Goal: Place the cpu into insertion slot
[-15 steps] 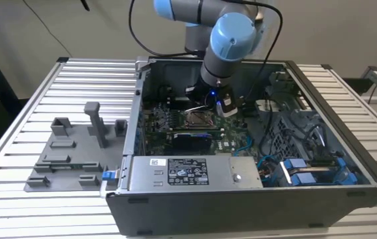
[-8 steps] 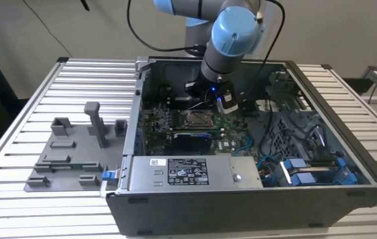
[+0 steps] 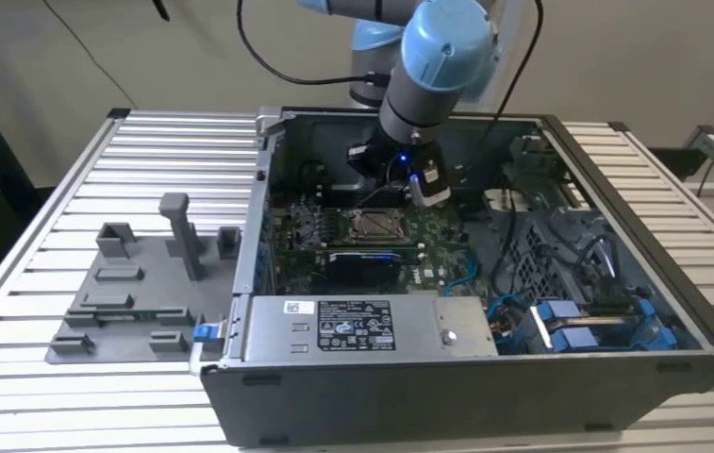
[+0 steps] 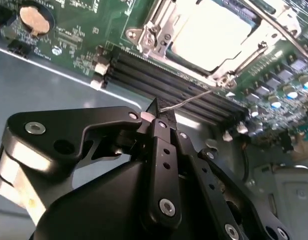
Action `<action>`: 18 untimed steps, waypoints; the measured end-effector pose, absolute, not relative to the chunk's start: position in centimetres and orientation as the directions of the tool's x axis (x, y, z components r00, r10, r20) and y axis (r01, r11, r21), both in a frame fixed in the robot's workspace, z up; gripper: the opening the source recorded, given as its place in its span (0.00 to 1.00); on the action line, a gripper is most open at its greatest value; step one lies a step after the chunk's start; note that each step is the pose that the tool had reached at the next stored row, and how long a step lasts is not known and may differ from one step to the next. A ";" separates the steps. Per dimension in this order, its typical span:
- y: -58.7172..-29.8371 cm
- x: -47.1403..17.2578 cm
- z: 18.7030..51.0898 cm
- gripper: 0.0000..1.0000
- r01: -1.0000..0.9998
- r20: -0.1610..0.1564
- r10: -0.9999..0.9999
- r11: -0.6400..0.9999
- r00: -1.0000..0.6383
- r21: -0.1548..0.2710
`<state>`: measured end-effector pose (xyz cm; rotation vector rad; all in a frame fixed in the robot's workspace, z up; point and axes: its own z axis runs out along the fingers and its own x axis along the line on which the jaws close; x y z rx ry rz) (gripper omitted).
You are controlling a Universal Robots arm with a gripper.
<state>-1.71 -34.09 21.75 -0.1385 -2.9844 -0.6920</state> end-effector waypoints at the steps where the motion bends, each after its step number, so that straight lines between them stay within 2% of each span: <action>1: -34.1 -1.8 21.9 0.11 0.105 0.095 0.071 0.894 -0.993 0.435; 8: -34.1 -2.1 23.5 0.11 0.109 0.102 0.071 0.894 -0.992 0.435; 18: -34.3 -4.3 23.2 0.11 0.109 0.101 0.073 0.900 -0.992 0.422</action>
